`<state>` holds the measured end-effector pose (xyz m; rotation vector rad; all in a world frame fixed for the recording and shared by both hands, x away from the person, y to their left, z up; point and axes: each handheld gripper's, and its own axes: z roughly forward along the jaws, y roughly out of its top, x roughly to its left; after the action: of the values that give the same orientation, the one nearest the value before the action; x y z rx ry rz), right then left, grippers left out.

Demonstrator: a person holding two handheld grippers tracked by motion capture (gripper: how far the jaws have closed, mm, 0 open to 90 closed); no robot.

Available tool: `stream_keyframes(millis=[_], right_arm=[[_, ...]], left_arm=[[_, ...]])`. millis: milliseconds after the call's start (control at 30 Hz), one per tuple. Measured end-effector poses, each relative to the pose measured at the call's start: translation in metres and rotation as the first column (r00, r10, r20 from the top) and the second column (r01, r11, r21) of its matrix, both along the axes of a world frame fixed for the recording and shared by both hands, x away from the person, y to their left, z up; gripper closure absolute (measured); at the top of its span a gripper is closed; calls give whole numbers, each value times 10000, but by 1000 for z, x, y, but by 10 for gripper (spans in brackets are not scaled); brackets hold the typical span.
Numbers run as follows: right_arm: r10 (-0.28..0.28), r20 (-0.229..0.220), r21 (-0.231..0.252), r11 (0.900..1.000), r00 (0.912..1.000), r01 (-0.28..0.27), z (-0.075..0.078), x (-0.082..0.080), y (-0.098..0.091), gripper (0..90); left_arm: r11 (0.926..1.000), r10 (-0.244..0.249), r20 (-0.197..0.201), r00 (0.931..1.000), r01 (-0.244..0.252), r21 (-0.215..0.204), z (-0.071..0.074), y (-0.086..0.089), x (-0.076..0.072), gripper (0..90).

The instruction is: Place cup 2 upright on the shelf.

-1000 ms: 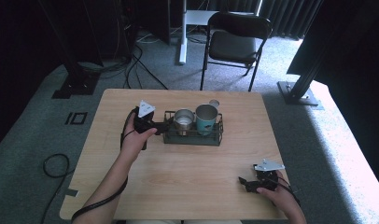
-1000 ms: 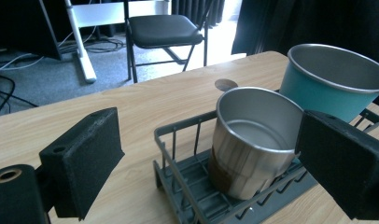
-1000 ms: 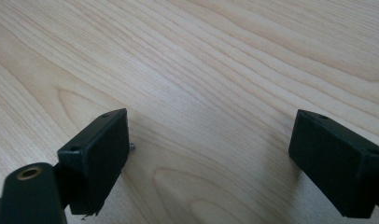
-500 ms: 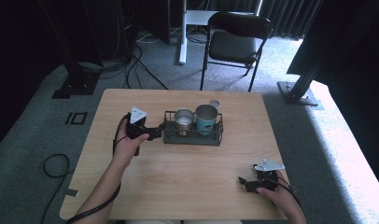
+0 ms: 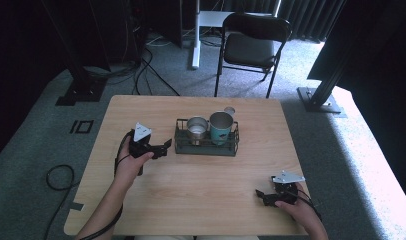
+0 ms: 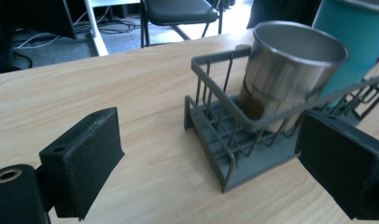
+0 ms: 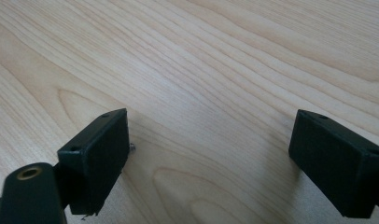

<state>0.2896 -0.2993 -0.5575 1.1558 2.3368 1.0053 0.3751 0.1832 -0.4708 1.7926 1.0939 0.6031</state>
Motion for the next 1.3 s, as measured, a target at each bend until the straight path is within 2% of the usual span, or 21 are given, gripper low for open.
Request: stream_keyframes(millis=[500, 600, 733, 800, 867, 1033, 1100, 1300], right_arm=[[-1, 0, 2, 10000, 10000, 1, 0, 0, 0, 119], [1, 1, 1, 10000, 10000, -1, 0, 0, 0, 119], [1, -1, 2, 10000, 10000, -1, 0, 0, 0, 119], [0, 0, 2, 10000, 10000, 0, 0, 0, 0, 119], [0, 0, 2, 10000, 10000, 0, 0, 0, 0, 119], [-4, 0, 5, 10000, 10000, 4, 0, 0, 0, 119], [-5, 2, 2, 10000, 10000, 5, 0, 0, 0, 119], [2, 15, 7, 10000, 10000, -2, 0, 0, 0, 119]], left_arm=[[9995, 251, -223, 9994, -247, 189, -21, 18, -23, 80], [9993, 250, -346, 9991, -240, 296, -27, 21, -30, 80], [9994, 292, -506, 9983, -281, 224, -35, 27, -40, 80], [9989, 369, -575, 9977, -352, 314, -39, 31, -44, 80], [9983, 564, -719, 9958, -552, 193, -44, 37, -49, 80], [9975, 608, -842, 9946, -575, 417, -49, 44, -58, 80], [9978, 616, -907, 9940, -590, 317, -50, 46, -61, 80], [9974, 652, -1055, 9923, -617, 362, -55, 50, -69, 80]])
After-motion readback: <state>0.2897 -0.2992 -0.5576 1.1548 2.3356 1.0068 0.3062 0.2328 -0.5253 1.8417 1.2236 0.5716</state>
